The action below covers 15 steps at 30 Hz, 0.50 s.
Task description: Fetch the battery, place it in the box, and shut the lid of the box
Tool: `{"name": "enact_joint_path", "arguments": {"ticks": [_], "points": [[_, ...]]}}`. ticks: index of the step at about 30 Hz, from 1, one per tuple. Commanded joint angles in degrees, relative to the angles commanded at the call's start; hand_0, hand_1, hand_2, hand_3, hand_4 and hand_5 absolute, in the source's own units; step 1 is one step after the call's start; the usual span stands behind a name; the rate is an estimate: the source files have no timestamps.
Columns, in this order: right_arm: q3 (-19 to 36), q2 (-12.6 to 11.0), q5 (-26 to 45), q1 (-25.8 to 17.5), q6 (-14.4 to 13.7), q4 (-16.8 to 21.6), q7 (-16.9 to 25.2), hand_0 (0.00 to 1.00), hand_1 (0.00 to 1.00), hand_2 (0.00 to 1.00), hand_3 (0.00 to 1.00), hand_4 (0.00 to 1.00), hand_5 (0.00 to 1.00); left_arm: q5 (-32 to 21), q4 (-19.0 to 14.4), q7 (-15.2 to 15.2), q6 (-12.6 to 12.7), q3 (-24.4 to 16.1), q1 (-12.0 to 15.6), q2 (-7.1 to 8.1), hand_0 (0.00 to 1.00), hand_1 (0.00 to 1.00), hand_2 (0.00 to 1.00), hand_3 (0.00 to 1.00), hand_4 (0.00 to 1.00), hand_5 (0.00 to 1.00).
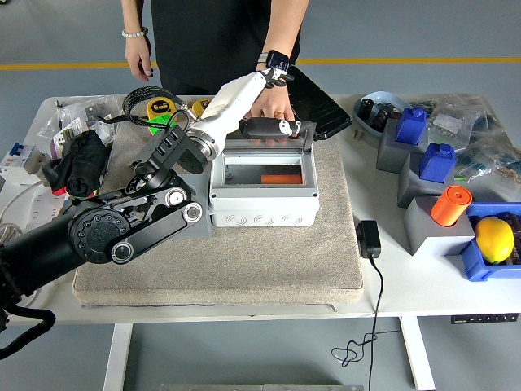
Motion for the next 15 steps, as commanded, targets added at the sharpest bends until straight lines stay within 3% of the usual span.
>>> {"name": "enact_joint_path", "arguments": {"ticks": [5, 6, 11, 12, 15], "points": [[0.28, -0.01, -0.07, -0.09, -0.03, 0.07, 0.03, 0.630, 0.668, 0.676, 0.584, 0.954, 0.453, 0.15, -0.21, 2.42, -2.62, 1.16, 0.08, 1.23, 0.803, 0.847, 0.836, 0.841, 0.998, 0.676], [0.31, -0.02, -0.09, -0.09, -0.02, 0.10, 0.02, 0.628, 0.668, 0.676, 0.583, 0.954, 0.454, 0.28, -0.70, 3.14, -3.42, 1.43, 0.18, 1.44, 0.713, 0.760, 0.769, 0.781, 0.998, 0.682], [0.47, -0.07, -0.17, -0.11, -0.05, 0.23, 0.05, 0.628, 0.668, 0.676, 0.583, 0.954, 0.454, -0.17, -3.65, 5.54, -6.27, 2.08, 0.78, 2.22, 0.713, 0.760, 0.769, 0.781, 0.998, 0.682], [0.48, -0.07, -0.17, -0.11, -0.05, 0.22, 0.05, 0.629, 0.668, 0.677, 0.583, 0.954, 0.454, -0.23, -4.12, 5.83, -6.57, 2.17, 0.81, 2.32, 0.468, 0.640, 0.703, 0.735, 0.998, 0.698], [0.47, -0.08, -0.18, -0.12, -0.03, 0.20, 0.03, 0.629, 0.668, 0.677, 0.583, 0.954, 0.454, -0.36, -5.15, 7.37, -8.34, 2.74, 0.64, 2.60, 0.468, 0.640, 0.703, 0.735, 0.998, 0.698]]}}
